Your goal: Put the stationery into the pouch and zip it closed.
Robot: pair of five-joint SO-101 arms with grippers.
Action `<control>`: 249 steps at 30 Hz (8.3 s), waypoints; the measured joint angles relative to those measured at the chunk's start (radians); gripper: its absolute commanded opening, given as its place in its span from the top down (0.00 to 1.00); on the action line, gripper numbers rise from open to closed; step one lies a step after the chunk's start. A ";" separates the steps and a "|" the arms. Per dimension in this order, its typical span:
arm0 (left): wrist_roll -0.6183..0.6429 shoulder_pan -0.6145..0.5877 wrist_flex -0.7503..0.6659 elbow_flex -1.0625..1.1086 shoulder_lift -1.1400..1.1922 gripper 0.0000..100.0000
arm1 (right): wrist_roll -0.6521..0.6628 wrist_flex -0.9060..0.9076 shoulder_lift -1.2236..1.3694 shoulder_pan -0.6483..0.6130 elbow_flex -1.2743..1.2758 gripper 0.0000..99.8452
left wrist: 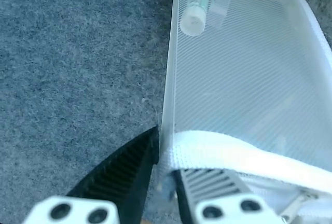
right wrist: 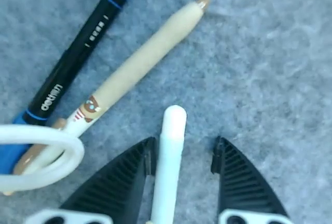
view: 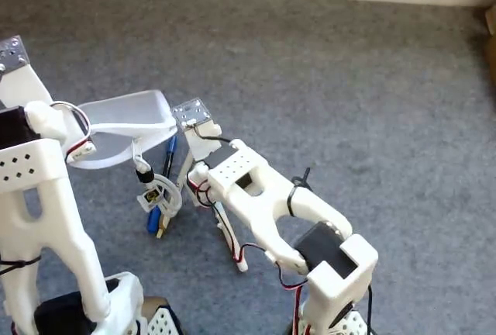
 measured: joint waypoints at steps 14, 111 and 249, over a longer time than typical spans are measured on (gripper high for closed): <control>0.000 0.000 0.000 0.000 0.000 0.95 | 0.117 0.064 0.011 0.018 -0.011 1.00; 0.005 0.031 0.035 -0.164 0.003 0.95 | -0.083 -1.082 -1.033 -0.017 0.348 1.00; 0.071 -0.190 0.086 -0.394 0.256 0.92 | 0.526 -0.841 -0.856 -0.229 0.339 0.85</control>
